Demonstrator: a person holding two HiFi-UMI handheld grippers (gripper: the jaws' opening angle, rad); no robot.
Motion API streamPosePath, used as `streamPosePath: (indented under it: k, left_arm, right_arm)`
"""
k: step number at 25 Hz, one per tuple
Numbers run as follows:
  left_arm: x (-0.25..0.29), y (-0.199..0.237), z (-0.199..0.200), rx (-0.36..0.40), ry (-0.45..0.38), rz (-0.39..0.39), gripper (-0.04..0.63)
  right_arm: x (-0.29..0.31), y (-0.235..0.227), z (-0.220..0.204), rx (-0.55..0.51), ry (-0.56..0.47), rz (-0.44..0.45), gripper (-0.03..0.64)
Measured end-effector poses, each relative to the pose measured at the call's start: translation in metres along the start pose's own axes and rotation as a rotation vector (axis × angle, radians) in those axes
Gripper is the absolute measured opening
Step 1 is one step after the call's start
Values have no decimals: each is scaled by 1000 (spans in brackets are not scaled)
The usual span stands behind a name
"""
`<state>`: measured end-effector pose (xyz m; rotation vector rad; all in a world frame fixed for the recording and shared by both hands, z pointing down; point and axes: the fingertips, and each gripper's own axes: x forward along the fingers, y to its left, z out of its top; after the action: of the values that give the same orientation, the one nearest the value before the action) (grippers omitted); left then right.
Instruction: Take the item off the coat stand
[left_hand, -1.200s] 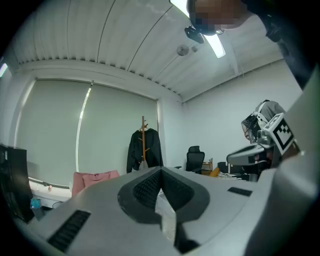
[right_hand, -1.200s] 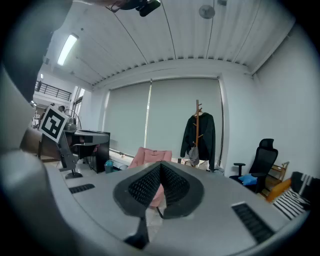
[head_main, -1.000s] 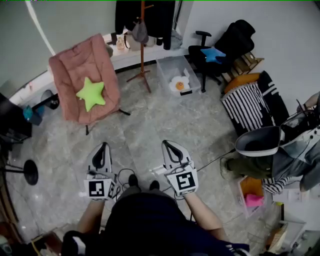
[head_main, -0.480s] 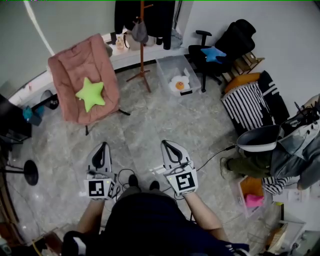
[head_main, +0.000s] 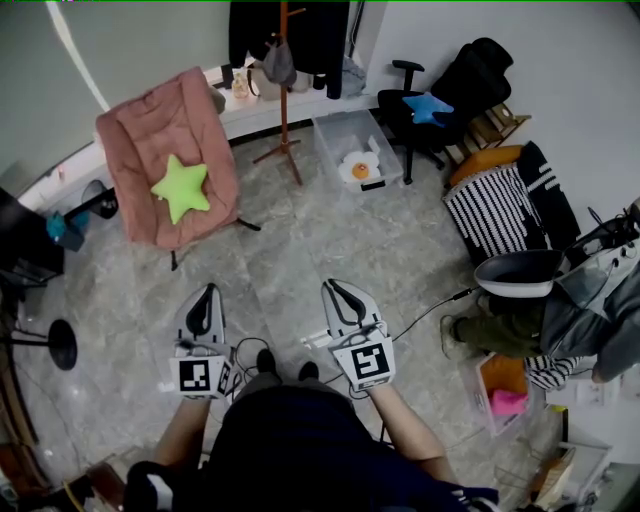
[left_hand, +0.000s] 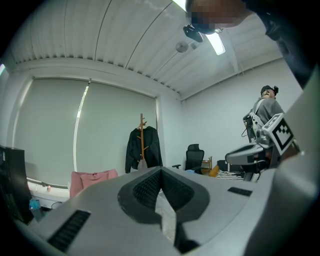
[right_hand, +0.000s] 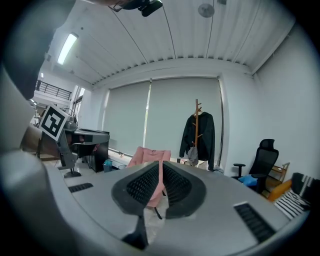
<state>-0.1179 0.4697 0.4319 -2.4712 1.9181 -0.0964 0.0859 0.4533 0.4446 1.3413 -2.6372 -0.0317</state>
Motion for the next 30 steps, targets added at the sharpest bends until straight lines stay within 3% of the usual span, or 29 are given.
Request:
streamPosePath:
  k: [11,12,14,24,30]
  left_arm:
    - [4,-11,2,-9,-17,-21,29]
    - [3,-12,2,-15,-21,-27,43]
    - [3,-13,2,-20,-25,-37,174]
    - [8,-9,3,0,-12,-33,271]
    - [15,-8,2,-4,-7,-33,295]
  right_arm:
    - [-5,-8,0,2,-6,-4,41]
    - [-5,-7,0,2,-7,-3,41]
    - [-5,-7,-1,1,-7,-1,41]
    - [-6,-9,1,6,-6,-2,41]
    - [-6,-13,0,18,-6,-3,41]
